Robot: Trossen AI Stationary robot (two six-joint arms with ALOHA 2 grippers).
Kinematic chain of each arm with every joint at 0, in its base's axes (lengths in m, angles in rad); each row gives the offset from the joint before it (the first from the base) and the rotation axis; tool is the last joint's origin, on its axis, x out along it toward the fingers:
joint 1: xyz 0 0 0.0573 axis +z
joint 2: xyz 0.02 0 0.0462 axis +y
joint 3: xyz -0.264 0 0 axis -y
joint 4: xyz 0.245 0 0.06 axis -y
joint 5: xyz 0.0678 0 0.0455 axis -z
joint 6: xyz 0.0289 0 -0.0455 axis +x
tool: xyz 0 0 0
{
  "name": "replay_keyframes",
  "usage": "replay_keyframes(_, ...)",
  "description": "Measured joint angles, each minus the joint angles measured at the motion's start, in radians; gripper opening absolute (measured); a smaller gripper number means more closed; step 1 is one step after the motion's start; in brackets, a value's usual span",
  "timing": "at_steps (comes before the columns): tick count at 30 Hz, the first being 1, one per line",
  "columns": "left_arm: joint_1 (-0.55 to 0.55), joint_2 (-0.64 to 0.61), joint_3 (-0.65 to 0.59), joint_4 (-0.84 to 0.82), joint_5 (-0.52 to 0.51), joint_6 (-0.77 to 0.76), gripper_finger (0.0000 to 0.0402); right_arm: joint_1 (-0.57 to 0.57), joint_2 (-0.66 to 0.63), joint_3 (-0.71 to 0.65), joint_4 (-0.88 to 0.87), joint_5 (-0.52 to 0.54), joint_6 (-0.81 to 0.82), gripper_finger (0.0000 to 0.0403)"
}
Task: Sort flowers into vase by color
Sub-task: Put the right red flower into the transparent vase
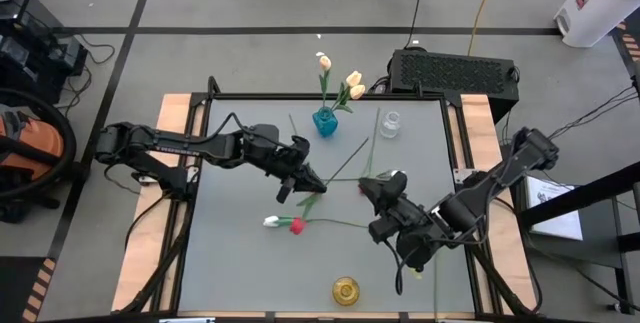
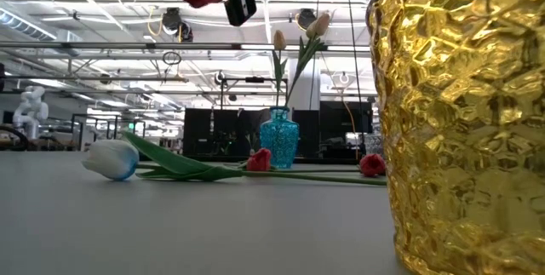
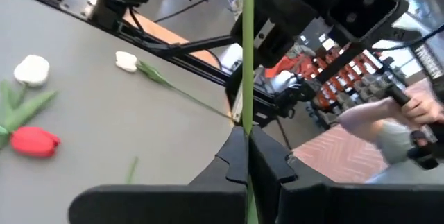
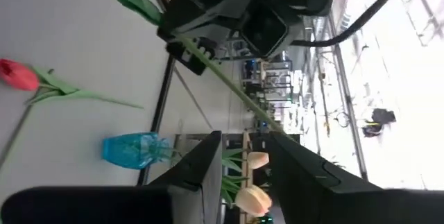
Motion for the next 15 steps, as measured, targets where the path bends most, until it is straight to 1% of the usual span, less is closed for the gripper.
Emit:
replay_keyframes(10,0.000,0.000,0.000,0.000,0.039,-0.142,0.0001,-0.017,0.055,0.000,0.055,0.001,-0.107,0.0109)
replay_keyframes(15,-0.002,0.000,0.000,0.003,0.043,-0.209,0.0001,-0.030,0.057,0.000,0.058,0.020,-0.116,0.0109)
